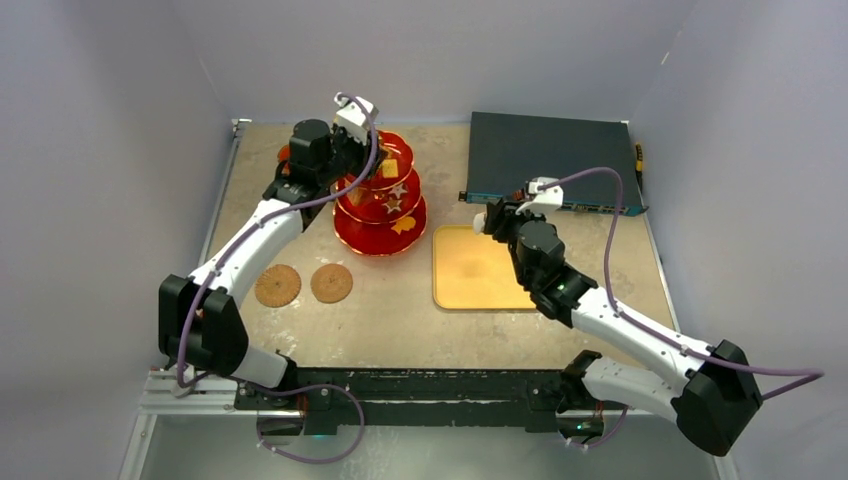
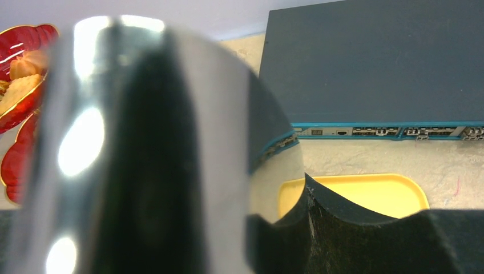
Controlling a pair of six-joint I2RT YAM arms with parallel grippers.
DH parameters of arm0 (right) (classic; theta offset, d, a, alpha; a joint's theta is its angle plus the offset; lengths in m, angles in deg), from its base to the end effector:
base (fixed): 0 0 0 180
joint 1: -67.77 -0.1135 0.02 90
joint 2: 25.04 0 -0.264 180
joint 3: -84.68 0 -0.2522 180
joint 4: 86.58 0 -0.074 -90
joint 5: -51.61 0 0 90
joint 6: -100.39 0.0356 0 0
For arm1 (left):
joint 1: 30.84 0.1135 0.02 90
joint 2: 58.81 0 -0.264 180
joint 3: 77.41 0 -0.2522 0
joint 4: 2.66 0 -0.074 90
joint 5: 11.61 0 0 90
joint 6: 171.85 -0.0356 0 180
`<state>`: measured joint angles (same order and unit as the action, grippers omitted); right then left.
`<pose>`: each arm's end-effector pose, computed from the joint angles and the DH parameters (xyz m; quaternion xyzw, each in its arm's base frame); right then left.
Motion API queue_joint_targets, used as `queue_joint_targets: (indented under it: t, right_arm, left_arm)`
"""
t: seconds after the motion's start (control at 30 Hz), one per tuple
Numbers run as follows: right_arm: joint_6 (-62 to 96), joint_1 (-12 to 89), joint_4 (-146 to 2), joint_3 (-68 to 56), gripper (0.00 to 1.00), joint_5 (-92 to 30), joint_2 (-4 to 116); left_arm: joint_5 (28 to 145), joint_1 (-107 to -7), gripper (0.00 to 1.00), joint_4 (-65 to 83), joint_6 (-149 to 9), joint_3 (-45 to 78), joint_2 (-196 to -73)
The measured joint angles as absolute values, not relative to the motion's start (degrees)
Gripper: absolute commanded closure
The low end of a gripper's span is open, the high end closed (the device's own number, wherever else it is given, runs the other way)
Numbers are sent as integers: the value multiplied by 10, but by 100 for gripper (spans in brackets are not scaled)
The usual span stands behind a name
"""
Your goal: Serve the afternoon tea
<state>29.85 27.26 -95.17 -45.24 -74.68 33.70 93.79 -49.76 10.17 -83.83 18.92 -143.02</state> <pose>0.1924 0.1366 0.3011 0.0936 0.7012 0.1448 0.6918 0.3289 -0.1227 0.3487 0.2227 0.7496 -0.1945 0.5922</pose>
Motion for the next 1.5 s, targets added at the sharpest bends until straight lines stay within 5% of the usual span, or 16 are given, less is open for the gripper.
queue_joint_targets:
  t: [0.47,1.07,1.5]
  right_arm:
    - [298,157,-1023,-427,65,-752,433]
    - [243,70,-1281,-362,61,-763,696]
    - [198,65,-1429,-354,36,-792,789]
  left_arm:
    - [891,-498,6,173,-765,168,-1357]
    - [829,-434,1,395,-821,39,-1362]
    - [824,-424,1,408,-832,37,-1362]
